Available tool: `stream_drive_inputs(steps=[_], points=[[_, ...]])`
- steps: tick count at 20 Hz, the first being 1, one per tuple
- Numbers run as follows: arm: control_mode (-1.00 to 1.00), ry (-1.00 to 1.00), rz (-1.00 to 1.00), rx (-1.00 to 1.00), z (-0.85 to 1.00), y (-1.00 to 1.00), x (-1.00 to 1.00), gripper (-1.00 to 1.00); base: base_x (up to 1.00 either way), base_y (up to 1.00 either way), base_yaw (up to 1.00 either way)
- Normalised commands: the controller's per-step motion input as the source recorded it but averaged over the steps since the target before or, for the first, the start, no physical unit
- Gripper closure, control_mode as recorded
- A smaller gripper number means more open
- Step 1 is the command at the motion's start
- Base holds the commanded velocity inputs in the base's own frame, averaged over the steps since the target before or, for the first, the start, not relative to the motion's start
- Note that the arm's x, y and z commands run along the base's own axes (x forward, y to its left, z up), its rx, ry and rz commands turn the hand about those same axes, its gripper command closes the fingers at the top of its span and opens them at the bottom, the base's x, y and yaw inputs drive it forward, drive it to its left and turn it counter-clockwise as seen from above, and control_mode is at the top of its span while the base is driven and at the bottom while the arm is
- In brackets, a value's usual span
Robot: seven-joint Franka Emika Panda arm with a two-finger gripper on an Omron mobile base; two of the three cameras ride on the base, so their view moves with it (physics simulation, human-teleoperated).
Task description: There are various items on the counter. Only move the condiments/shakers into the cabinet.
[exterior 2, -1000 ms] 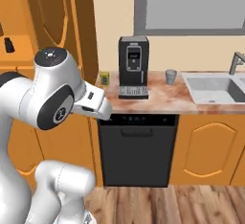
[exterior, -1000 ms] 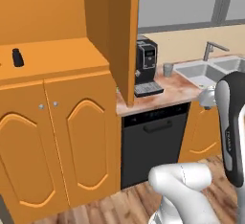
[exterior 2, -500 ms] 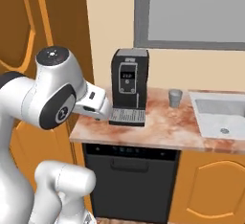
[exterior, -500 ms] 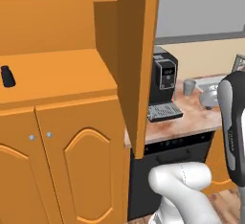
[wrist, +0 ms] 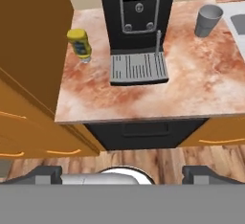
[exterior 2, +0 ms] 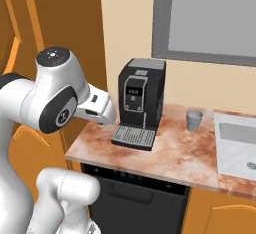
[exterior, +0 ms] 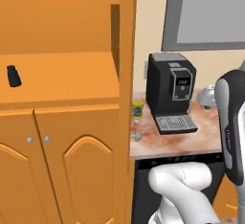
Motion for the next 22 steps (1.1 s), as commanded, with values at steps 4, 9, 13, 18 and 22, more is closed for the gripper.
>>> stream_drive_inputs(steps=[4, 9, 13, 18, 22], points=[[1.00, 0.00, 0.00, 0.00, 0.00, 0.00, 0.00, -1.00, 0.25, -0.48, 0.18], [1.00, 0.00, 0.00, 0.00, 0.00, 0.00, 0.00, -1.00, 0.33, -0.15, 0.15], [1.00, 0.00, 0.00, 0.00, 0.00, 0.00, 0.00, -1.00, 0.54, 0.00, 0.10], [-1.00, 0.00, 0.06, 0.01, 0.01, 0.00, 0.00, -1.00, 0.16, 0.00, 0.06], [-1.00, -0.13, 0.26, 0.01, 0.42, 0.00, -0.03, -1.00, 0.00, 0.00, 0.00]])
